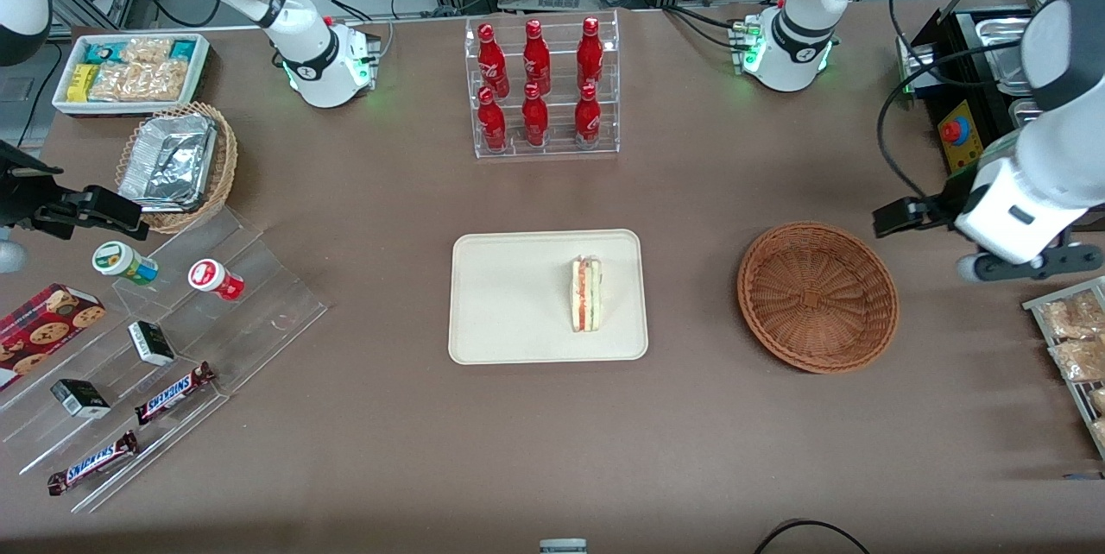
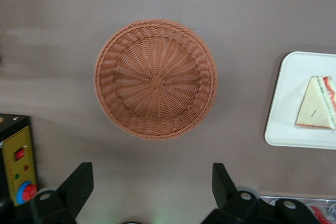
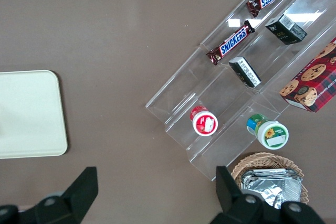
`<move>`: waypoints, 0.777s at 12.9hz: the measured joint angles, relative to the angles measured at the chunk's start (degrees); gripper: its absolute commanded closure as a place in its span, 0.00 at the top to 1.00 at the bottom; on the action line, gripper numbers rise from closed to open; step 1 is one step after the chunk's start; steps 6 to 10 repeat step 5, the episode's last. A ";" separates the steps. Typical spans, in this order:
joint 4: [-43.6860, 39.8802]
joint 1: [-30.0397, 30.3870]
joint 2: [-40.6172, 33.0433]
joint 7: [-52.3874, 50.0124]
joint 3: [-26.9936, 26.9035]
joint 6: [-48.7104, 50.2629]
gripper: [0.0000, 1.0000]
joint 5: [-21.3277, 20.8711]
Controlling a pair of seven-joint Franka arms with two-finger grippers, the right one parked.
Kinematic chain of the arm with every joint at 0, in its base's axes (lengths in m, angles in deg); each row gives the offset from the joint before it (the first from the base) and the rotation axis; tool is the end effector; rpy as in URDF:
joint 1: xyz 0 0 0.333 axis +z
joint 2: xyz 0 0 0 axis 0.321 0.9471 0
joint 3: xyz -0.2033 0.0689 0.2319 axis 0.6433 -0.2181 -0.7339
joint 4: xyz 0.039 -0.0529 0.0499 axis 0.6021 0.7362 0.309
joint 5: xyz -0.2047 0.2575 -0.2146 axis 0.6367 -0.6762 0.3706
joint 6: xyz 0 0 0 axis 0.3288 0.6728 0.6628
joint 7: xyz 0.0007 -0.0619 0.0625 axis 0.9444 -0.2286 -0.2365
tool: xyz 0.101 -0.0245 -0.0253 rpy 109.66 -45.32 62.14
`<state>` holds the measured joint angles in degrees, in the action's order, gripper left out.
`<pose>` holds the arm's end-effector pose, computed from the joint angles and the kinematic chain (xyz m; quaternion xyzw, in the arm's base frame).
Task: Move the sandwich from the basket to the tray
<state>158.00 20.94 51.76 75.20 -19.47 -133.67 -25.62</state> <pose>0.5890 -0.0505 0.5736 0.9964 0.0470 -0.0699 0.0047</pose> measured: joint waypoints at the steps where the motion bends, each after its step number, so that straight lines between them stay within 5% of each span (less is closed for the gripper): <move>1: 0.05 1.18 -1.13 1.46 -0.03 0.91 1.00 0.00; 10: 0.17 3.58 -5.12 5.08 -0.50 4.25 1.00 0.00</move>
